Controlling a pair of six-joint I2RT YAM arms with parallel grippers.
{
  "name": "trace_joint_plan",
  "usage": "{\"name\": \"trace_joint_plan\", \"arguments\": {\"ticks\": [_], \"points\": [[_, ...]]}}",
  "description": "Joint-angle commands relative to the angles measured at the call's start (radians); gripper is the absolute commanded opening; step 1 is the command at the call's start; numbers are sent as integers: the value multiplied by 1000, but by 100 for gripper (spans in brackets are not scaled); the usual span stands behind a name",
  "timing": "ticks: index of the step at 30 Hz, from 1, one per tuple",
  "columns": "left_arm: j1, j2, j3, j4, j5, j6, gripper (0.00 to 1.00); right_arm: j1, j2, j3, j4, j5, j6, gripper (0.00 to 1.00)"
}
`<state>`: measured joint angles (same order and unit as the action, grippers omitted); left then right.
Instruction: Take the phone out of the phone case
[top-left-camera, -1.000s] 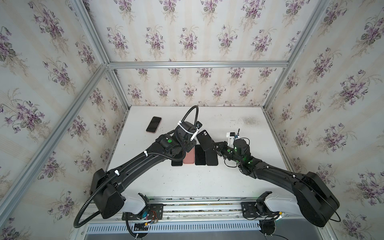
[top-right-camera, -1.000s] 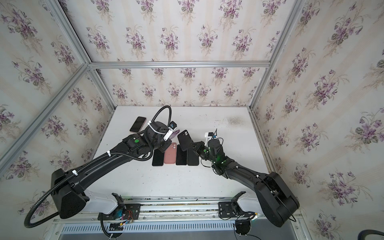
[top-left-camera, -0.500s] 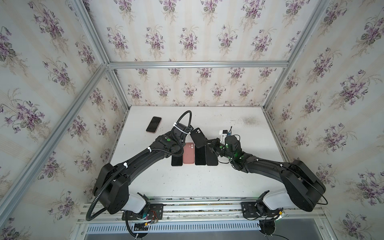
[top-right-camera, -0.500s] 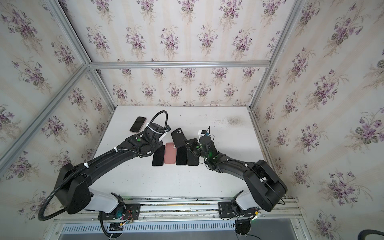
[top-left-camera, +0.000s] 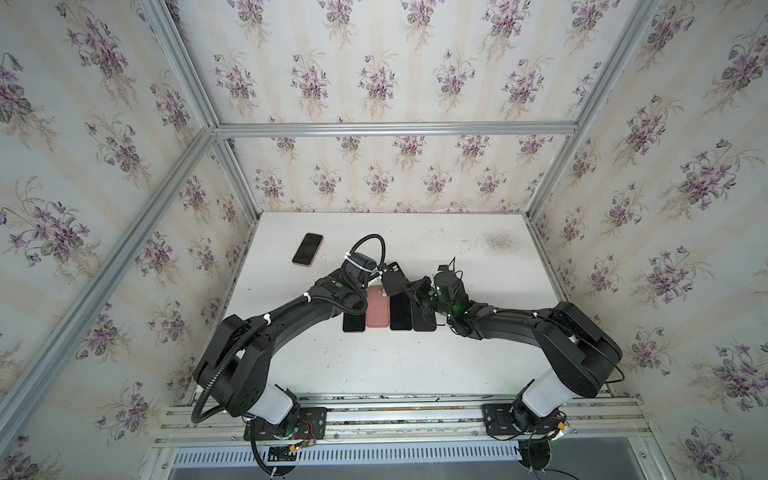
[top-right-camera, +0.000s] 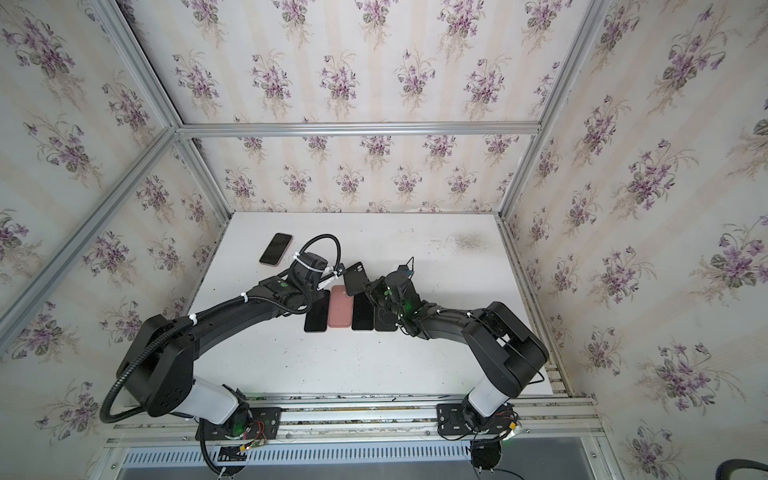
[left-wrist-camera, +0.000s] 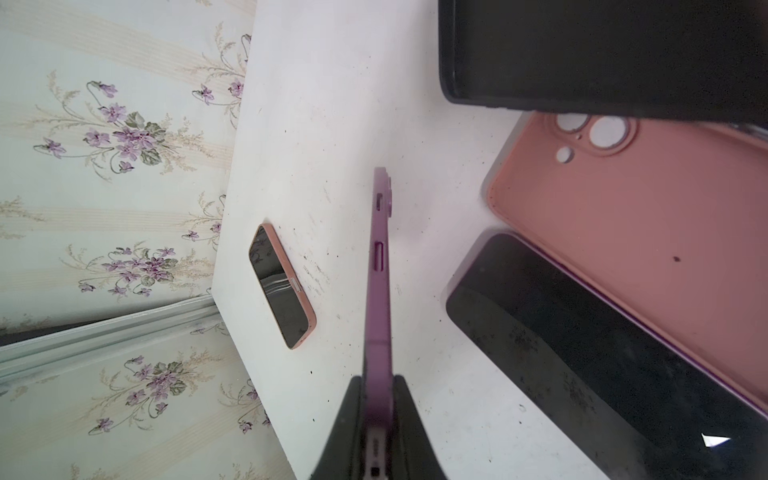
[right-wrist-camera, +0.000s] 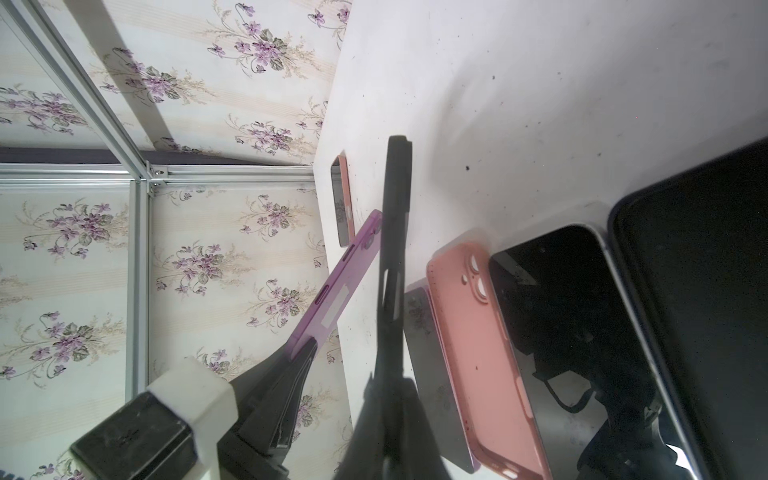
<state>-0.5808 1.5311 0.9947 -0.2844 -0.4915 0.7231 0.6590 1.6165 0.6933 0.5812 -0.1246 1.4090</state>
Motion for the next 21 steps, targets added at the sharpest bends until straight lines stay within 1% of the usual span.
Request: {"name": "trace_joint_plan", "arguments": {"ticks": [1, 5, 10, 18, 21], "points": [[-2, 18, 1, 73, 1, 47, 16, -1, 21, 8, 60, -19, 32, 0], [-10, 52, -4, 77, 1, 47, 20, -2, 53, 6, 93, -41, 52, 0], [-32, 97, -19, 92, -41, 40, 19, -20, 90, 8, 138, -75, 80, 0], [-62, 127, -75, 140, -51, 32, 20, -52, 113, -1, 191, -129, 109, 0], [-66, 149, -78, 148, -78, 31, 19, -57, 121, -6, 211, -139, 117, 0]]}}
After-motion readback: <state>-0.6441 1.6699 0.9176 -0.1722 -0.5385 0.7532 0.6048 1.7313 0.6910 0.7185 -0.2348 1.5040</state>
